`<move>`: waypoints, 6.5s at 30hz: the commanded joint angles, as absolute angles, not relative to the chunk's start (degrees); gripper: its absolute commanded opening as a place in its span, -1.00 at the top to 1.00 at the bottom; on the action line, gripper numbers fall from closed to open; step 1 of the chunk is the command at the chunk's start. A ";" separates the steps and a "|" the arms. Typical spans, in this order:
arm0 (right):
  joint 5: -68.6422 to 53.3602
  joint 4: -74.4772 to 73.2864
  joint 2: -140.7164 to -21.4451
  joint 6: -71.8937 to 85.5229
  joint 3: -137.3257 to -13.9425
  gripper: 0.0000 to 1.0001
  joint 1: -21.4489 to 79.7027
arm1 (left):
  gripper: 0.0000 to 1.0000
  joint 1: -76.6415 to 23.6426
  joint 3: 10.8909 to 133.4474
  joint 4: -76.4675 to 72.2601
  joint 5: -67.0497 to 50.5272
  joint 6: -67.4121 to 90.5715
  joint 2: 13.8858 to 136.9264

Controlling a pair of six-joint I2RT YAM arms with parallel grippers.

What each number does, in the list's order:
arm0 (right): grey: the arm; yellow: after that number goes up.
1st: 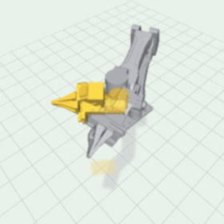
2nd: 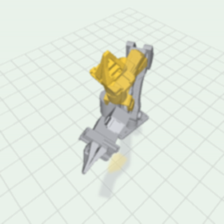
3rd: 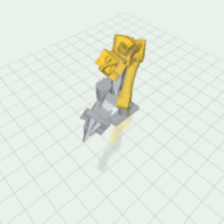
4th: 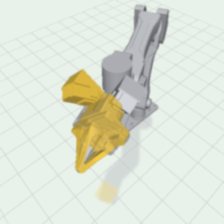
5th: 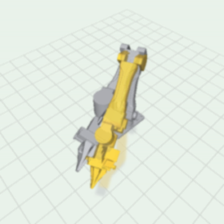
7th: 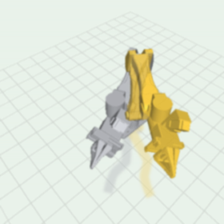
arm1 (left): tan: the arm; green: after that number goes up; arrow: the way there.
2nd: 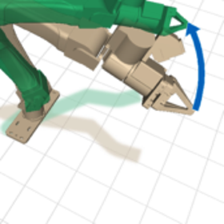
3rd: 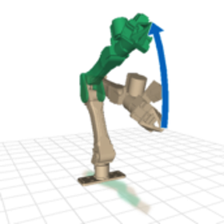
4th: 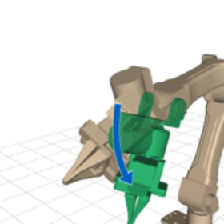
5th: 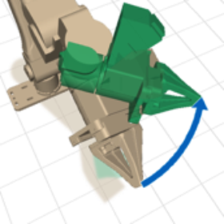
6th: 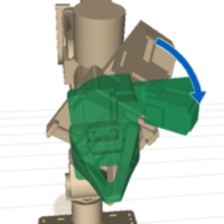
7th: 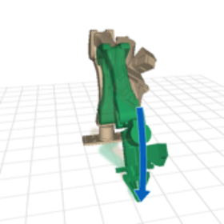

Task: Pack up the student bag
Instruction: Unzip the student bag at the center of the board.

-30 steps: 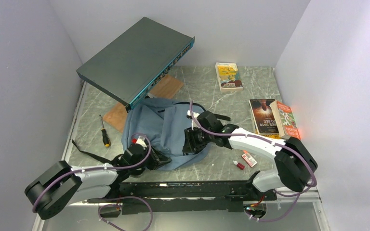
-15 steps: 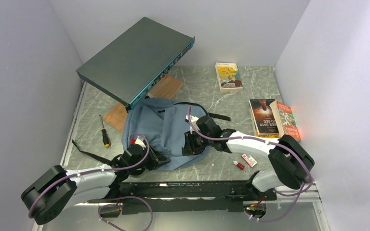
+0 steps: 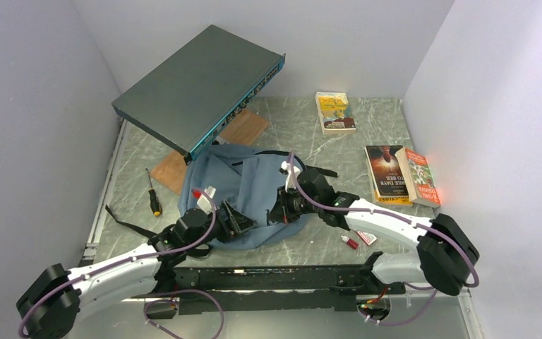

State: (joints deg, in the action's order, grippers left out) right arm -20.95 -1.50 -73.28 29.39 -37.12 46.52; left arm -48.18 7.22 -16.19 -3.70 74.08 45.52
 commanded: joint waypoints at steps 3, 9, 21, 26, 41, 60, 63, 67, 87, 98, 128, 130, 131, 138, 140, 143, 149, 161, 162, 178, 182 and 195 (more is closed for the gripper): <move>-18.32 6.52 -68.32 44.92 -35.44 1.00 45.92 | -0.54 -54.21 13.51 -15.27 2.96 56.27 42.93; -17.34 8.13 -66.37 54.54 -34.15 1.00 45.54 | -0.65 -60.13 15.94 -14.51 10.02 42.59 46.76; -14.50 2.66 -64.97 58.36 -36.98 1.00 45.54 | -0.91 -60.38 22.95 -10.63 12.99 45.59 63.24; -10.49 -3.59 -62.42 55.11 -37.82 1.00 43.90 | -0.13 -60.09 26.79 -0.17 18.10 49.92 68.20; -26.97 -13.94 -61.89 30.73 -44.96 1.00 19.15 | -0.24 -58.01 19.89 4.36 14.37 50.65 58.64; -32.88 -8.87 -58.41 35.24 -41.02 1.00 21.94 | -0.99 -54.83 52.08 9.68 0.57 33.40 70.35; -32.51 -9.58 -57.88 35.16 -41.41 1.00 22.10 | -0.97 -53.88 54.08 8.52 -0.55 31.92 74.17; -32.24 -9.67 -57.18 35.68 -41.77 1.00 22.29 | -0.78 -53.30 55.44 6.79 -3.60 31.75 79.00; -19.62 -17.73 -63.25 30.62 -50.39 1.00 17.41 | 1.00 -59.37 41.61 1.51 4.14 32.05 79.18; -26.37 -7.15 -79.08 32.02 -58.79 1.00 11.56 | 1.00 -62.31 28.15 -5.50 1.52 36.08 71.66; -28.96 -9.81 -70.61 33.54 -52.82 1.00 20.60 | 0.18 -51.77 60.17 0.44 -9.52 32.85 91.41; -29.22 -9.15 -71.10 34.31 -52.91 1.00 20.92 | 0.19 -52.08 60.24 0.66 -8.67 32.57 91.43; -29.31 -8.88 -71.37 34.67 -53.03 1.00 21.14 | 0.15 -52.31 60.09 0.70 -8.24 32.48 91.34; -29.05 -9.34 -70.29 35.67 -53.22 1.00 22.00 | -0.67 -52.56 58.66 1.22 -4.87 34.00 87.56; -29.38 -9.30 -69.50 36.22 -52.75 1.00 22.06 | -0.75 -52.51 58.86 1.83 -2.51 33.91 86.67; -31.06 -7.08 -68.23 38.73 -51.10 1.00 22.19 | -0.75 -52.21 61.65 4.97 -0.18 33.37 87.96; -32.02 -3.30 -67.33 42.83 -49.50 1.00 22.85 | -0.74 -52.06 63.77 4.26 -0.91 34.02 90.67; -33.58 -7.99 -67.16 37.26 -51.10 1.00 22.68 | -0.99 -53.38 49.08 7.39 -10.17 28.65 73.30; -33.77 -8.00 -67.08 37.27 -50.94 1.00 22.66 | -0.99 -53.99 48.40 7.68 -10.08 28.56 73.00; -27.02 -9.98 -69.98 33.43 -53.31 1.00 22.59 | 1.00 -61.98 48.58 3.10 -0.31 28.61 84.38; -21.22 -7.92 -74.35 31.39 -57.27 1.00 22.36 | 1.00 -65.87 46.14 1.19 2.00 27.84 85.79; -27.26 1.20 -103.47 30.28 -79.37 1.00 21.27 | 1.00 -74.79 42.61 -6.26 3.60 27.54 87.10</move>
State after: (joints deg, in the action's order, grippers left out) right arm -25.36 -11.94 -99.33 30.94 -70.00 22.31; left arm -71.83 44.29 -5.96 9.08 27.00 87.05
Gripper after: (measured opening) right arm 0.007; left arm 0.036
